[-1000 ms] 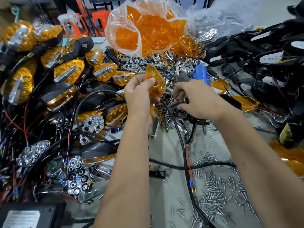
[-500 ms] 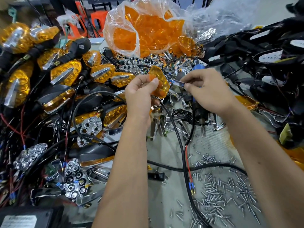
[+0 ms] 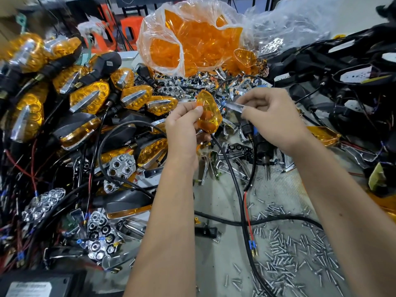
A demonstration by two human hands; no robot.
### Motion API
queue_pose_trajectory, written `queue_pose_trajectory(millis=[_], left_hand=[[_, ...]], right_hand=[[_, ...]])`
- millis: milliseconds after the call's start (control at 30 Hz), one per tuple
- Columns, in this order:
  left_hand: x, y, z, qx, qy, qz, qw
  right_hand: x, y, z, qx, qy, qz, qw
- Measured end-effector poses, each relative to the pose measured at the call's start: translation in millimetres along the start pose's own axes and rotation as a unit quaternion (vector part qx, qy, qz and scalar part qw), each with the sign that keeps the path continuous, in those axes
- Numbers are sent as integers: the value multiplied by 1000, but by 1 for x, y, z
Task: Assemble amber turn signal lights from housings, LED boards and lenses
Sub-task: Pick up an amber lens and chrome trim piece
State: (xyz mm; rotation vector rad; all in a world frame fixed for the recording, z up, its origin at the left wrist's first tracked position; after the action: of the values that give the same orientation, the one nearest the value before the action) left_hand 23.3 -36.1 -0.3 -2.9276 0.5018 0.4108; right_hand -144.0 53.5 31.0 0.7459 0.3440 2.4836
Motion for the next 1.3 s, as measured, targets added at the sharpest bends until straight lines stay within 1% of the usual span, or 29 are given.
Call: queue_pose_trajectory(millis=[100, 167, 467, 567, 700, 800, 867, 967, 1100, 1167, 1233, 1300], left_hand=[[0, 0, 0, -4, -1, 1, 1000], [0, 0, 0, -8, -5, -2, 1000], [-5, -1, -1, -26, -20, 11, 999], [-6, -1, 0, -29, -21, 10, 999], [-7, -1, 0, -29, -23, 4, 999], [-4, 1, 1, -26, -28, -20, 999], [-2, 1, 1, -24, -34, -30, 999], [-2, 2, 2, -22, -40, -31, 998], [-5, 4, 5, -11, -60, -24, 998], [-7, 3, 4, -8, -67, -19, 998], [-8, 3, 4, -10, -69, -17, 997], [-7, 2, 4, -17, -67, -20, 997]], right_hand=[[-2, -1, 2, -1, 117, -9, 993], [-4, -2, 4, 9, 160, -5, 987], [-8, -5, 8, 70, 136, -75, 985], [-7, -6, 10, 82, 134, -85, 984], [-8, -5, 10, 88, 142, -57, 984], [-11, -5, 8, 79, 184, -19, 980], [-12, -4, 7, 76, 207, -11, 975], [-13, -3, 8, 92, 209, -37, 973], [-9, -2, 6, 85, 245, -113, 959], [-7, -2, 6, 92, 238, -137, 957], [-9, -3, 7, 102, 215, -130, 963], [-14, -3, 6, 102, 192, -103, 971]])
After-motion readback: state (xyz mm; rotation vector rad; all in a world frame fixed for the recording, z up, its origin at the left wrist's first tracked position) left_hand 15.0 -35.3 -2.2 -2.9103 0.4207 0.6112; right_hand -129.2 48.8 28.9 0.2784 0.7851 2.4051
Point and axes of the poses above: each hand's wrist, its own y-axis towards the middle knuckle, its own x-axis out of the back of the hand, z = x × y, the point moved 5 cm from there along y, towards the middle knuckle, and after that the axes turned 5 degrees about x, right-handed, at the moved point
